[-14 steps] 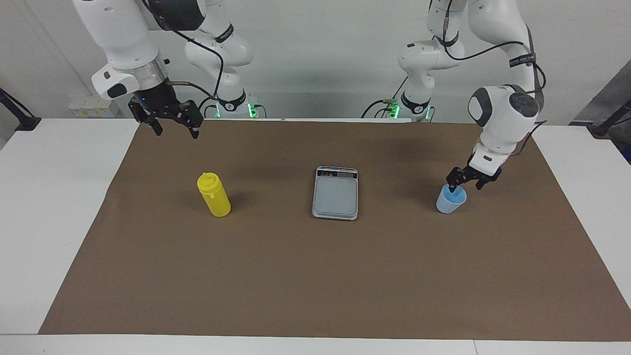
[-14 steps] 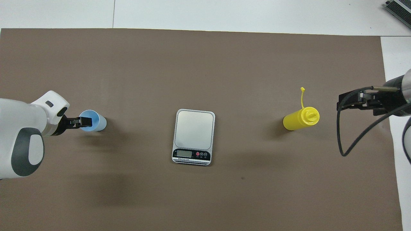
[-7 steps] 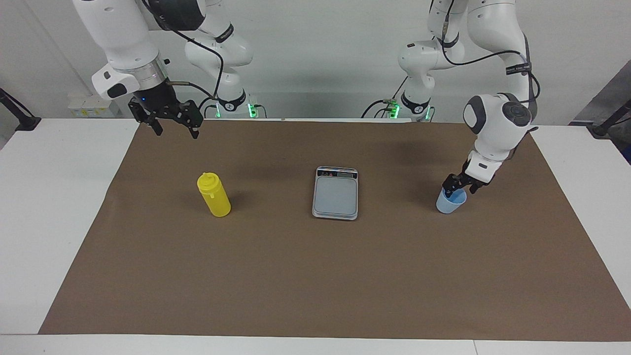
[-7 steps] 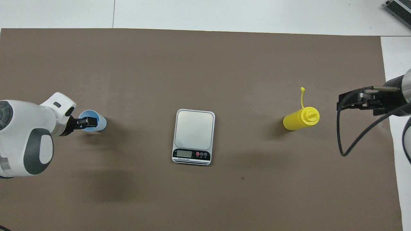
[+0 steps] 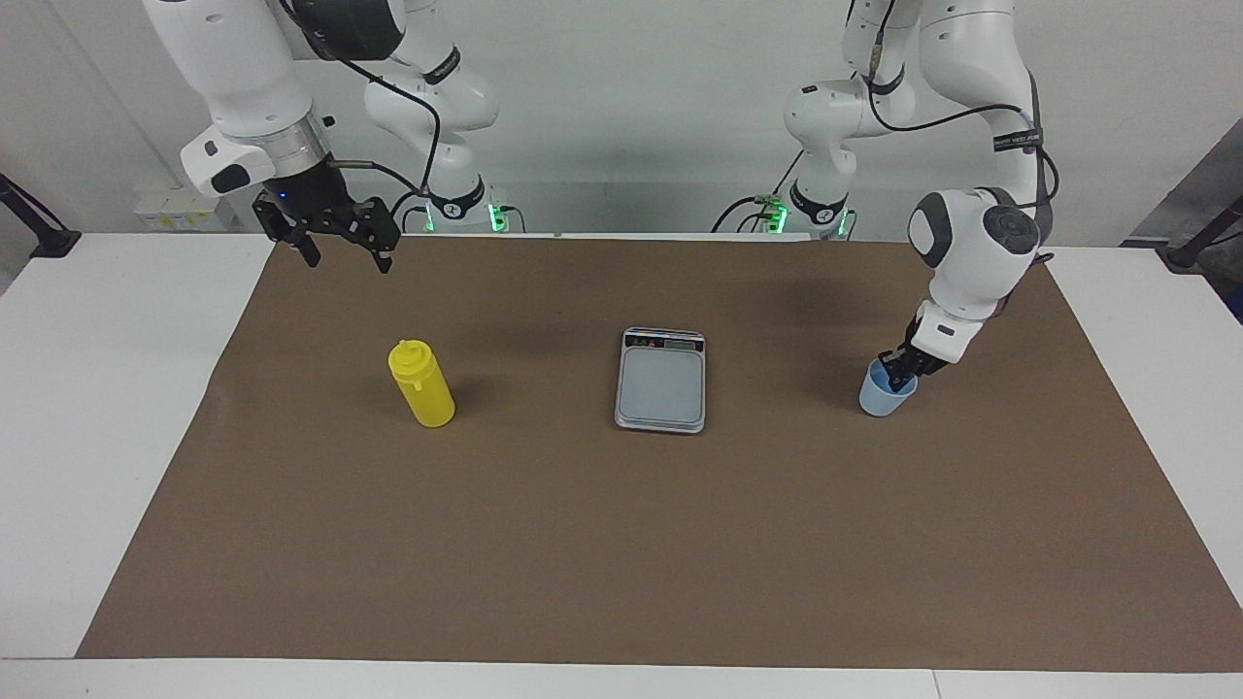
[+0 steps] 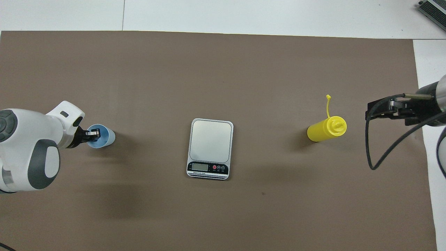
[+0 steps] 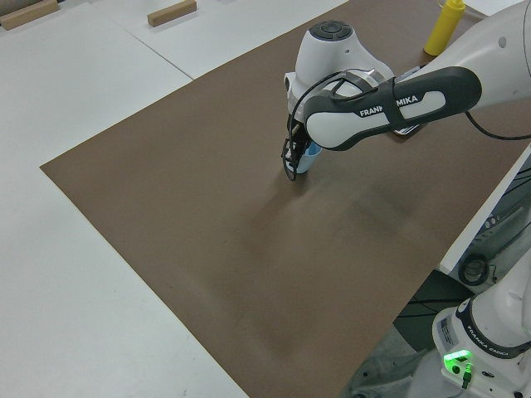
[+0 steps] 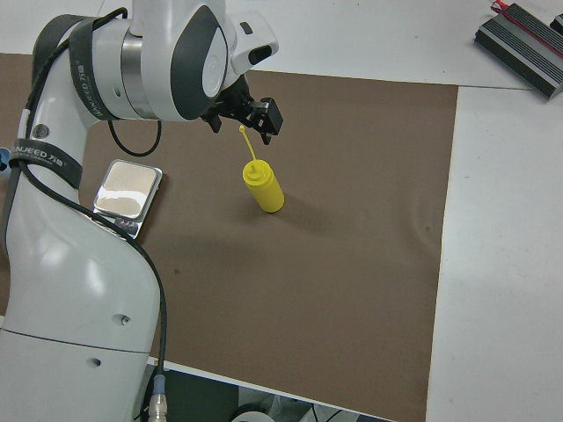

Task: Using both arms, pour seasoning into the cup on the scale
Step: 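Reach the left gripper to the blue cup and grasp it, then carry the blue cup with the left gripper onto the scale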

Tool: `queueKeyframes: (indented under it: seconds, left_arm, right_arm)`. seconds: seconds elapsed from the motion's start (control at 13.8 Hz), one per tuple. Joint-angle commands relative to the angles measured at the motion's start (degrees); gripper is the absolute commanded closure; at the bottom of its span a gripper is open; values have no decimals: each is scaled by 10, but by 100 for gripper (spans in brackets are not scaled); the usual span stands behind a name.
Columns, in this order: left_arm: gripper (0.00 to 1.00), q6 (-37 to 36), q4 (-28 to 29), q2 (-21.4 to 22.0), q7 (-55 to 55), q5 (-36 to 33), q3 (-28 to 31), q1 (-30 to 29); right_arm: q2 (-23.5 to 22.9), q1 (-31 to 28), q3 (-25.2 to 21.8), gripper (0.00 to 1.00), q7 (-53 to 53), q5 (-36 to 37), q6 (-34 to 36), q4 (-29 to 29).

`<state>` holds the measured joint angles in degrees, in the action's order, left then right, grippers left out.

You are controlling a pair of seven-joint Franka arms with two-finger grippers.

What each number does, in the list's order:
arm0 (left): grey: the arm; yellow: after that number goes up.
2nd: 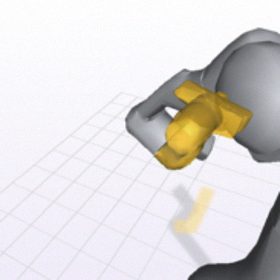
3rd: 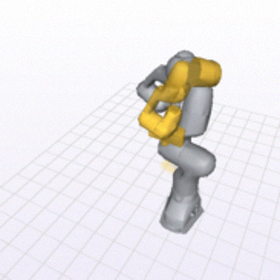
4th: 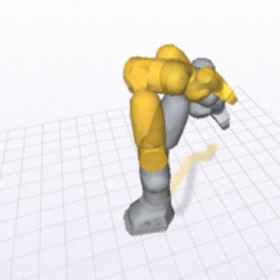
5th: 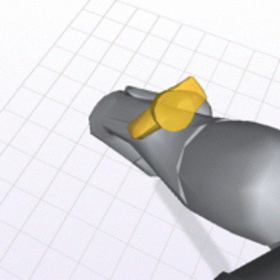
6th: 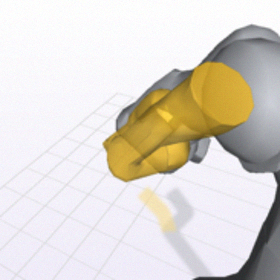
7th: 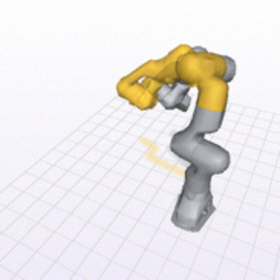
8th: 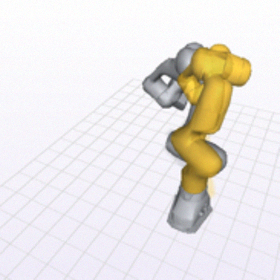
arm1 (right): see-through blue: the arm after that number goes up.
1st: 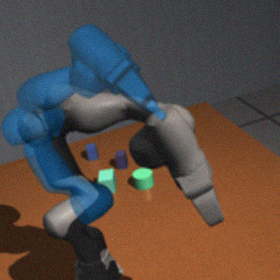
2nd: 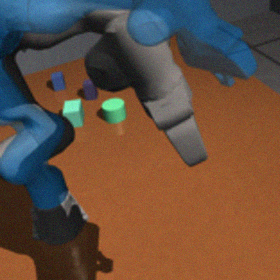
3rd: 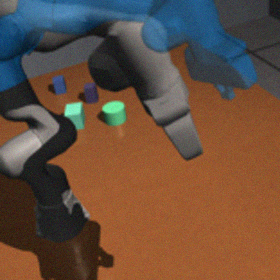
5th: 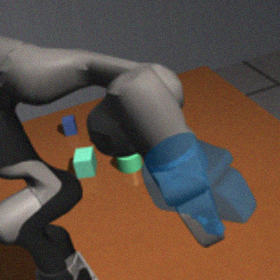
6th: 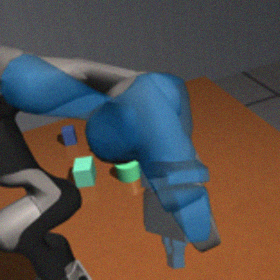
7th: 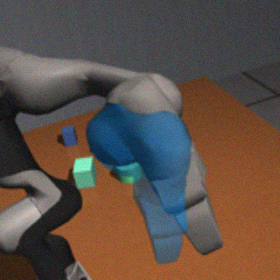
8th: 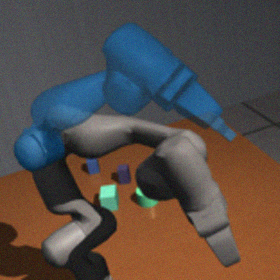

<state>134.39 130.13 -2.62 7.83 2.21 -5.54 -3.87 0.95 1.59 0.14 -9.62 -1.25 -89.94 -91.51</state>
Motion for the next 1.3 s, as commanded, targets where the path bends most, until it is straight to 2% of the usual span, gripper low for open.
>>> queueKeyframes:
  seconds: [0.0,0.36,0.58,0.72,1.08,1.23]
  left_arm:
    - [100,-98,-75,-2,-11,5,4,7]
    - [100,-282,-232,2,-10,10,-3,34]
    - [100,-350,-298,6,44,35,-48,48]
    - [100,-339,-305,3,116,35,-97,59]
    - [100,-266,-280,-7,213,36,-102,153]
    - [100,-227,-274,-33,254,36,-101,193]
  right_arm:
    - [12,-9,4,0,14,-10,2,-12]
    - [12,-9,4,0,14,-10,2,-12]
    - [12,-9,4,0,14,-10,2,-12]
    - [12,-8,4,0,14,-10,2,-12]
    - [12,-9,4,0,14,-10,2,-12]
    - [12,-9,4,0,14,-10,2,-12]
